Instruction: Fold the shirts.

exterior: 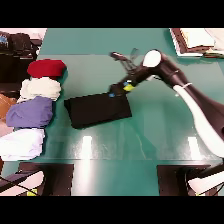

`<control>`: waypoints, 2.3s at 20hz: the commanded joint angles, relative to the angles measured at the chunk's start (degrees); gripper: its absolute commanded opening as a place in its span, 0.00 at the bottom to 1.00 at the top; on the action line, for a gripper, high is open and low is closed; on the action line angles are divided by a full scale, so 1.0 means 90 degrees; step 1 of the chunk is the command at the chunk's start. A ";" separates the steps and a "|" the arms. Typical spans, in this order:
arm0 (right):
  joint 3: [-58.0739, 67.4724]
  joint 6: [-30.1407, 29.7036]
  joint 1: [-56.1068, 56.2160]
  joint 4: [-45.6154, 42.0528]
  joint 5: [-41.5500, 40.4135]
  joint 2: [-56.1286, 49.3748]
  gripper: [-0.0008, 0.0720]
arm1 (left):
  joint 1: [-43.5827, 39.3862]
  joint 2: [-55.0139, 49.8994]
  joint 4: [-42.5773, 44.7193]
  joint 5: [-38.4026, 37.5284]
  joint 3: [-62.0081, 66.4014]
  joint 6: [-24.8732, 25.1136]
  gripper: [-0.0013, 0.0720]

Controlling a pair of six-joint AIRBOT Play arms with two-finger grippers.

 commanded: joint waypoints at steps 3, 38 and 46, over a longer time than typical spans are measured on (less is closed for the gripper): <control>-0.1919 0.0338 -0.1610 0.0338 -0.0556 0.0321 0.97 | 0.0010 -0.0002 -0.0238 0.0029 -0.0002 0.0073 0.05; -0.3517 0.0311 -0.8699 -0.0627 -0.1763 0.3694 0.03 | -0.2210 -0.0005 -0.0612 0.0767 -0.0027 0.0056 0.05; -0.4515 0.0296 -0.9942 -0.0702 -0.1712 0.4082 0.04 | -0.2210 -0.0005 -0.0612 0.0869 -0.0027 0.0063 0.05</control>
